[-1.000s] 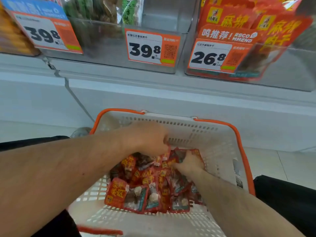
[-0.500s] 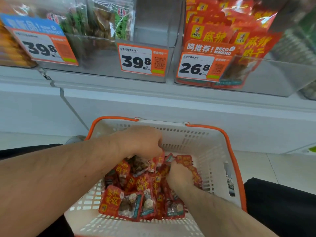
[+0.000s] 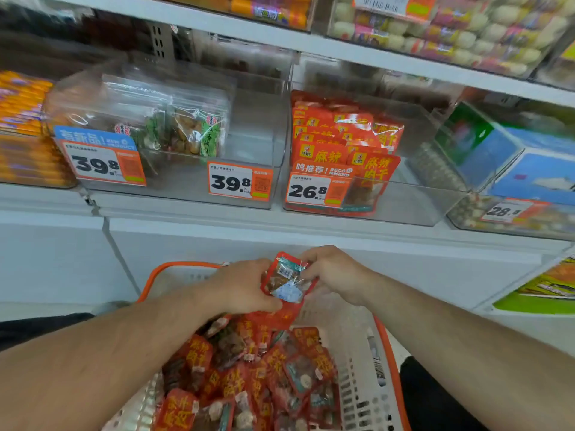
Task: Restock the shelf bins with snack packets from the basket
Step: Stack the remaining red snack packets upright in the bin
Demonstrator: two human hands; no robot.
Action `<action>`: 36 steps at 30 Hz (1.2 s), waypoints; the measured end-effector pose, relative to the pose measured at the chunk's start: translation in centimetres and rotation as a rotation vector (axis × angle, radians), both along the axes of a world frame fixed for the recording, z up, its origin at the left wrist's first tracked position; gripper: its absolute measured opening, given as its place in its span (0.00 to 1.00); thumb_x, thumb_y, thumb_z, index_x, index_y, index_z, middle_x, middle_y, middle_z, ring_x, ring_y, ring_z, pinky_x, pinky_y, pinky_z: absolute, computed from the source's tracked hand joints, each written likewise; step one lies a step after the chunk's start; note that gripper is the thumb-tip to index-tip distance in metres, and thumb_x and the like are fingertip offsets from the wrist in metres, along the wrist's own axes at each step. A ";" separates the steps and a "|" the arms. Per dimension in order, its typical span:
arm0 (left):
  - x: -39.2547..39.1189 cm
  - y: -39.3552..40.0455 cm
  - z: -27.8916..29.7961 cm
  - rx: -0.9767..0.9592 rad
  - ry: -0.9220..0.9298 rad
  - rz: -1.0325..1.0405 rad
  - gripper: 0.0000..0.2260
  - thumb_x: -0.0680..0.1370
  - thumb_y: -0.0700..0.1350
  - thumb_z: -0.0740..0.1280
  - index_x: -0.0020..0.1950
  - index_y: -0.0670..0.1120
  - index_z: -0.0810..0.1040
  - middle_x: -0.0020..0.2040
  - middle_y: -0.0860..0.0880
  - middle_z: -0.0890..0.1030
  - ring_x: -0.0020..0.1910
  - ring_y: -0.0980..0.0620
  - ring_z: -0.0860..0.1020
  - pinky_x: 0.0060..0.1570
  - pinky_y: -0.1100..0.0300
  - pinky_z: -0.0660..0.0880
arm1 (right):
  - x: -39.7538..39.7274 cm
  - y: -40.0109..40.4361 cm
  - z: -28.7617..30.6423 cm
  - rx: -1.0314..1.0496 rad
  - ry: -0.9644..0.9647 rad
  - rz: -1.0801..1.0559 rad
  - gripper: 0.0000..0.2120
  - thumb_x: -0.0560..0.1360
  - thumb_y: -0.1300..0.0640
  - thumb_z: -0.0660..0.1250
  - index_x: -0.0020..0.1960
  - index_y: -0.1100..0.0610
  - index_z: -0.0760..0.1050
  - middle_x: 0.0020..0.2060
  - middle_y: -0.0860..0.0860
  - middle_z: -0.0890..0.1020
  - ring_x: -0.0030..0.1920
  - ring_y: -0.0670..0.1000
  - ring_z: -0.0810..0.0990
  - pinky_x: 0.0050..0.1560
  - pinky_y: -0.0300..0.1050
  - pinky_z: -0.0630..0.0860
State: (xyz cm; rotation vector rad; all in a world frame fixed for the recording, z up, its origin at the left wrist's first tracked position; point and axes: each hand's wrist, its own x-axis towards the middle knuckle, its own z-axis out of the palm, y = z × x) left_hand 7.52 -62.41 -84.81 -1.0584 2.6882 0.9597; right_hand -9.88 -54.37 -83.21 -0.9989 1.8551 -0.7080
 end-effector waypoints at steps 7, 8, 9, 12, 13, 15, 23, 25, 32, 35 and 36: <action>-0.1 0.7 1.1 -0.070 0.372 0.033 0.12 0.73 0.47 0.72 0.56 0.55 0.80 0.48 0.57 0.83 0.45 0.58 0.79 0.44 0.64 0.74 | -1.0 1.5 4.6 -0.092 -0.441 -0.193 0.08 0.76 0.63 0.61 0.50 0.61 0.78 0.47 0.60 0.82 0.45 0.56 0.82 0.47 0.52 0.81; -0.2 0.6 1.6 -0.201 0.414 -0.012 0.11 0.73 0.48 0.71 0.55 0.54 0.81 0.47 0.56 0.83 0.45 0.56 0.80 0.46 0.59 0.75 | -1.3 1.6 5.0 -0.080 -0.481 -0.237 0.10 0.76 0.58 0.61 0.51 0.60 0.78 0.49 0.60 0.82 0.48 0.57 0.81 0.50 0.52 0.79; -0.2 0.5 2.3 -0.348 0.482 -0.076 0.10 0.73 0.48 0.70 0.54 0.54 0.82 0.46 0.56 0.83 0.45 0.55 0.80 0.46 0.56 0.75 | -1.6 1.8 5.5 -0.047 -0.497 -0.281 0.13 0.77 0.53 0.62 0.54 0.60 0.78 0.50 0.59 0.83 0.49 0.58 0.81 0.51 0.53 0.78; -0.6 -0.1 4.2 -0.684 0.669 -0.244 0.12 0.68 0.44 0.68 0.50 0.55 0.83 0.46 0.59 0.83 0.46 0.56 0.78 0.47 0.58 0.68 | -1.7 2.4 6.5 0.095 -0.458 -0.241 0.20 0.78 0.45 0.64 0.59 0.61 0.75 0.48 0.58 0.83 0.46 0.57 0.82 0.46 0.49 0.79; -0.9 -0.4 4.7 -0.762 0.717 -0.273 0.13 0.68 0.43 0.67 0.50 0.55 0.83 0.47 0.58 0.83 0.47 0.56 0.77 0.48 0.58 0.66 | -1.5 2.6 6.8 0.115 -0.475 -0.196 0.20 0.77 0.45 0.64 0.58 0.60 0.76 0.45 0.57 0.83 0.44 0.56 0.81 0.44 0.48 0.79; -1.4 -0.7 5.6 -0.871 0.798 -0.302 0.14 0.69 0.42 0.65 0.50 0.53 0.84 0.49 0.56 0.84 0.49 0.55 0.76 0.50 0.56 0.65 | -1.0 3.0 7.0 0.110 -0.554 -0.135 0.16 0.75 0.46 0.66 0.54 0.58 0.77 0.41 0.54 0.83 0.41 0.52 0.78 0.38 0.44 0.78; -4.8 -1.5 7.5 -1.029 0.943 -0.350 0.11 0.69 0.39 0.74 0.50 0.51 0.85 0.51 0.56 0.84 0.53 0.52 0.76 0.58 0.55 0.65 | -1.9 3.6 8.6 -0.224 -0.776 -0.091 0.17 0.72 0.62 0.66 0.61 0.60 0.77 0.50 0.57 0.84 0.47 0.53 0.84 0.47 0.47 0.81; -5.9 -1.6 8.4 -1.032 0.954 -0.326 0.13 0.70 0.43 0.75 0.53 0.50 0.84 0.56 0.54 0.83 0.57 0.50 0.75 0.59 0.54 0.65 | -2.3 3.8 9.6 -0.290 -0.793 -0.090 0.13 0.72 0.65 0.64 0.56 0.62 0.78 0.46 0.56 0.84 0.44 0.52 0.84 0.43 0.45 0.81; -9.6 -3.6 11.3 -0.784 0.675 0.049 0.40 0.61 0.54 0.67 0.73 0.49 0.63 0.75 0.43 0.61 0.73 0.44 0.57 0.70 0.43 0.58 | -6.7 4.3 13.1 -0.330 -0.657 -0.400 0.09 0.77 0.60 0.63 0.44 0.56 0.82 0.35 0.49 0.84 0.28 0.44 0.78 0.28 0.36 0.70; -11.7 -4.9 12.4 -0.718 0.529 0.143 0.46 0.60 0.67 0.66 0.75 0.50 0.61 0.77 0.45 0.56 0.76 0.44 0.54 0.73 0.48 0.51 | -10.3 3.4 14.6 -0.443 -0.627 -0.571 0.08 0.77 0.59 0.62 0.43 0.55 0.79 0.30 0.48 0.81 0.26 0.44 0.74 0.29 0.36 0.68; -12.3 -5.4 12.3 -0.728 0.476 0.149 0.48 0.59 0.70 0.65 0.76 0.50 0.60 0.78 0.44 0.55 0.76 0.43 0.53 0.74 0.47 0.50 | -11.6 2.9 14.8 -0.475 -0.615 -0.612 0.07 0.78 0.59 0.62 0.46 0.55 0.79 0.31 0.47 0.80 0.26 0.44 0.73 0.30 0.36 0.67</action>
